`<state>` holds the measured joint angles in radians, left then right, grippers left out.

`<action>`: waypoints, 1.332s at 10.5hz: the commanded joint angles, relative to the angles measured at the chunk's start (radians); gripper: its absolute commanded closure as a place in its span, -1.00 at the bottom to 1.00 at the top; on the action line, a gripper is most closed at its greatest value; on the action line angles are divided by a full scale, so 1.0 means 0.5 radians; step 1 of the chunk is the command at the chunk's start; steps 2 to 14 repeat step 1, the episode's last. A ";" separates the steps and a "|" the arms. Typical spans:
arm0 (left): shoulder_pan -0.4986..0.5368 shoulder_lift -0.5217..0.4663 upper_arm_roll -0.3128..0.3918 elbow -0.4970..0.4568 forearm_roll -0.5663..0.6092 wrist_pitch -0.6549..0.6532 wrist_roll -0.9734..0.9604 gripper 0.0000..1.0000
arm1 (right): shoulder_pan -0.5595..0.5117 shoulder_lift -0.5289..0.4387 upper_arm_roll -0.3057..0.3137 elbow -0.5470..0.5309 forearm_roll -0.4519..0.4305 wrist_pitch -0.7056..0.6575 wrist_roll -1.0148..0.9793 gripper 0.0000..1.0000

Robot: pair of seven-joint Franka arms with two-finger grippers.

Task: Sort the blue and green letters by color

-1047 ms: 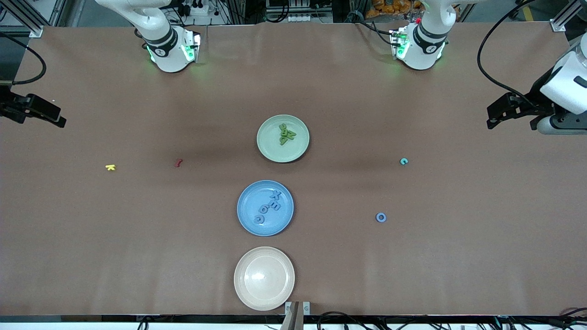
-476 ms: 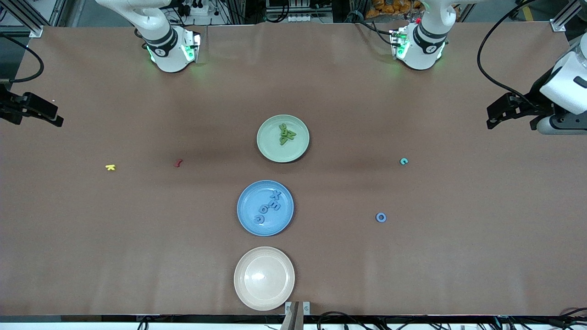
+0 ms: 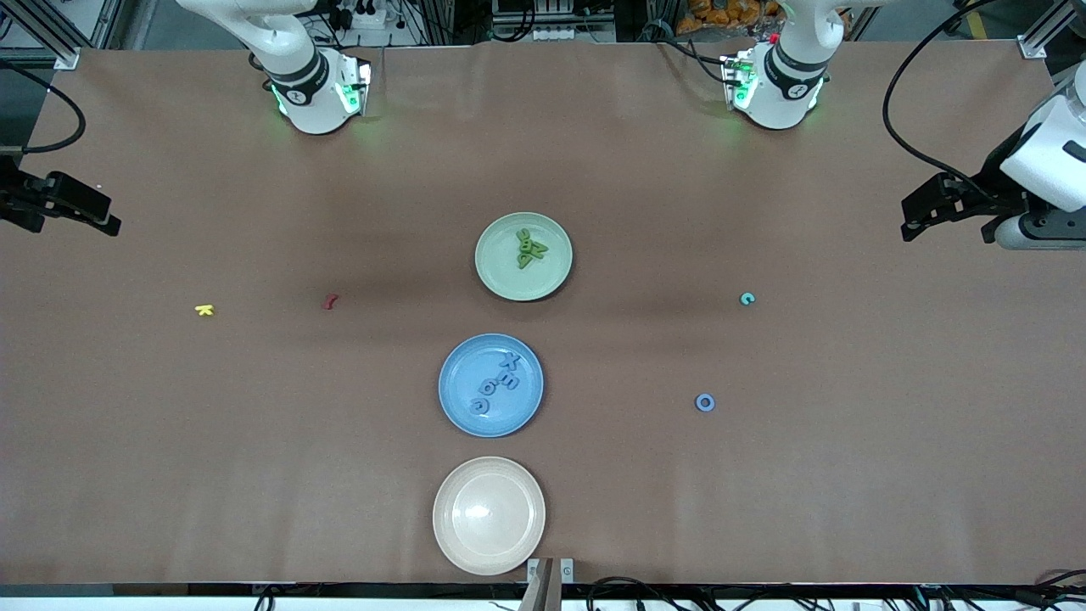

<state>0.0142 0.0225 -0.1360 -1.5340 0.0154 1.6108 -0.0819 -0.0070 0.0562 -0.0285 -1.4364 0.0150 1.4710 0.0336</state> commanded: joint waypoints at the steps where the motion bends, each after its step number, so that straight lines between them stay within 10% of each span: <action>1: 0.008 -0.002 -0.004 0.022 0.018 0.015 0.038 -1.00 | -0.029 -0.014 0.035 -0.023 -0.024 0.012 -0.015 -1.00; 14: 0.008 -0.002 -0.004 0.022 0.018 0.015 0.038 -1.00 | -0.029 -0.014 0.035 -0.023 -0.024 0.012 -0.015 -1.00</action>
